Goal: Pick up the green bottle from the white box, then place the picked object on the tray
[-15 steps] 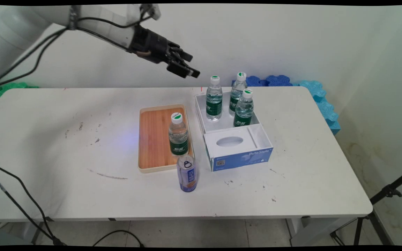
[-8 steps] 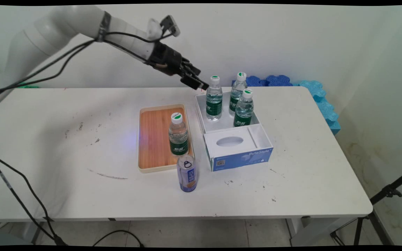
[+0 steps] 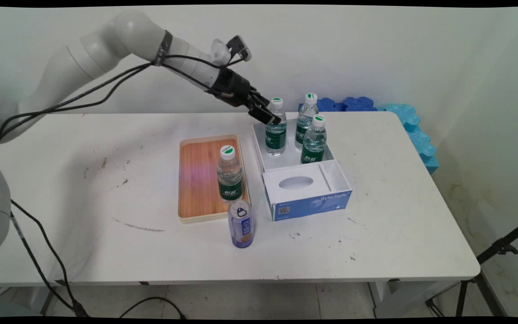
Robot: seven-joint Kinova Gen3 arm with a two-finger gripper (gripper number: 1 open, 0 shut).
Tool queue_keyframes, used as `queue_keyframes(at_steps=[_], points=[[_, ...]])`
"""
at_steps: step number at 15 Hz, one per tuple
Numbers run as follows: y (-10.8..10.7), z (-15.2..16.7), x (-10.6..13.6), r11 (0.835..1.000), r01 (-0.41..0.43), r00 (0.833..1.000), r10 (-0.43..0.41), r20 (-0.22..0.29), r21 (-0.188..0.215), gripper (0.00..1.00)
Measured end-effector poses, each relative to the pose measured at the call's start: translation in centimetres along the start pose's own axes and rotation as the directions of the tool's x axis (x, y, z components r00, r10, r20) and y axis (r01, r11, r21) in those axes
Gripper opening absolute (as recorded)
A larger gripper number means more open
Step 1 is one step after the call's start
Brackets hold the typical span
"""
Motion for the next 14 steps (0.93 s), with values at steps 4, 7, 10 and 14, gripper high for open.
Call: queue_keyframes(at_steps=[4, 7, 10, 14], points=[[-0.2, 1.5, 0.0, 1.0, -0.003, 1.0, 0.003, 0.001, -0.006, 0.0], [-0.3, 2.1, 0.0, 1.0, -0.009, 1.0, 0.009, -0.001, -0.009, 0.0], [-0.2, 1.9, 0.3, 1.0, -0.013, 1.0, 0.013, -0.013, -0.007, 0.0], [0.0, -0.8, 1.2, 1.0, -0.009, 0.999, 0.009, -0.048, 0.004, 0.0]])
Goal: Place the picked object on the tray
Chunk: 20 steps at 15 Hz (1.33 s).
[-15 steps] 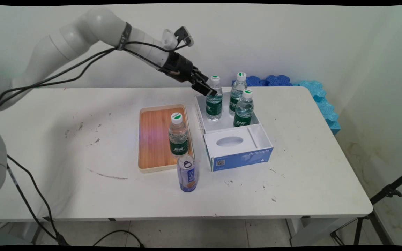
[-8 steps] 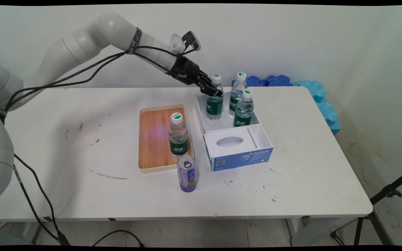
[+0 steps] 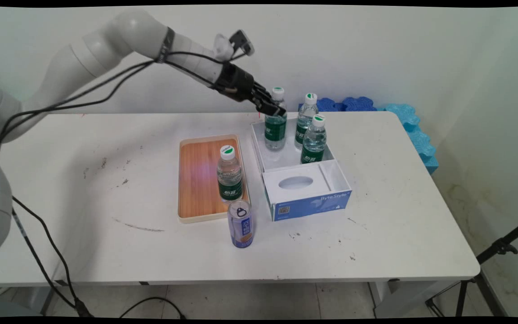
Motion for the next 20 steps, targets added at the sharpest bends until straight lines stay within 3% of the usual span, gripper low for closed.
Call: queue_keyframes(at_steps=[4, 8, 13, 20], points=[[0.5, -4.9, 0.8, 1.0, -0.011, 0.999, 0.011, -0.035, 0.001, 0.0], [0.7, -9.7, 0.1, 1.0, -0.022, 0.999, 0.022, -0.042, -0.002, 0.0], [0.2, -15.7, -3.8, 1.0, -0.024, 1.0, 0.024, -0.016, 0.016, 0.0], [1.1, -16.4, -9.4, 0.999, -0.043, 0.999, 0.043, -0.012, 0.02, 0.0]])
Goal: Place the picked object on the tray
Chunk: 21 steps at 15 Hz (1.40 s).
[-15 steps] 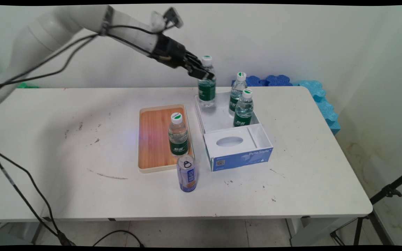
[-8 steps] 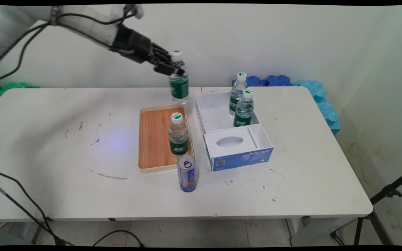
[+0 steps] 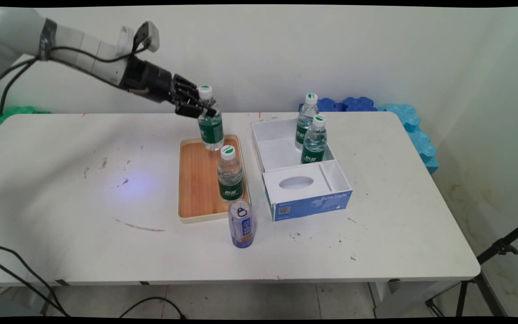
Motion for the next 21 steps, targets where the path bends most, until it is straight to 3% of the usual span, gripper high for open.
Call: queue_keyframes(at_steps=[6, 19, 20, 21], points=[[1.7, 1.7, -2.4, 0.999, -0.022, 0.999, 0.021, -0.026, -0.025, 0.0], [3.0, 4.8, -4.8, 1.0, -0.013, 0.999, 0.012, -0.031, -0.022, 0.0], [3.0, 5.1, -4.9, 1.0, -0.013, 0.999, 0.012, -0.03, -0.021, 1.0], [3.1, 5.3, -4.9, 1.0, -0.013, 0.999, 0.012, -0.03, -0.019, 1.0]])
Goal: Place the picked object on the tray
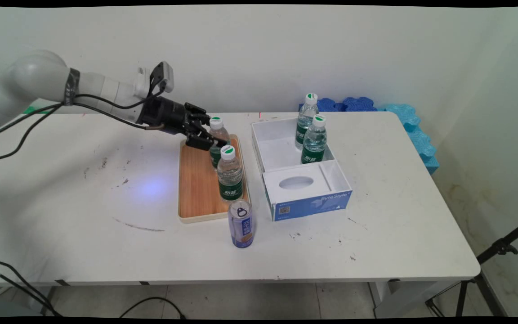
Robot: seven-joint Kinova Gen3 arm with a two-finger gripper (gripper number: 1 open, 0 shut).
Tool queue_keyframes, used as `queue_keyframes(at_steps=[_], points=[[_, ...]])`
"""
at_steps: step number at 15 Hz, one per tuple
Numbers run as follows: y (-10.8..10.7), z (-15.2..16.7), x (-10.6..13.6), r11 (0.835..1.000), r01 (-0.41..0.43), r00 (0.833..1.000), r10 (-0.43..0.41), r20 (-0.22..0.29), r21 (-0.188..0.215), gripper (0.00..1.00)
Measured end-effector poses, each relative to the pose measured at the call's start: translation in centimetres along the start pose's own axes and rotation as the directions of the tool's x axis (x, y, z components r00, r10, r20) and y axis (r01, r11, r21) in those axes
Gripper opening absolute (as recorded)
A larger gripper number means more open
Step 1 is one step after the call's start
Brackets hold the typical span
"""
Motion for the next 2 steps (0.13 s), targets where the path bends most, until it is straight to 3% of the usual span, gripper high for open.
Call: queue_keyframes(at_steps=[2], points=[[0.01, 0.26, -0.06, 1.0, 0.001, 1.0, -0.001, 0.0, 0.003, 1.0]])
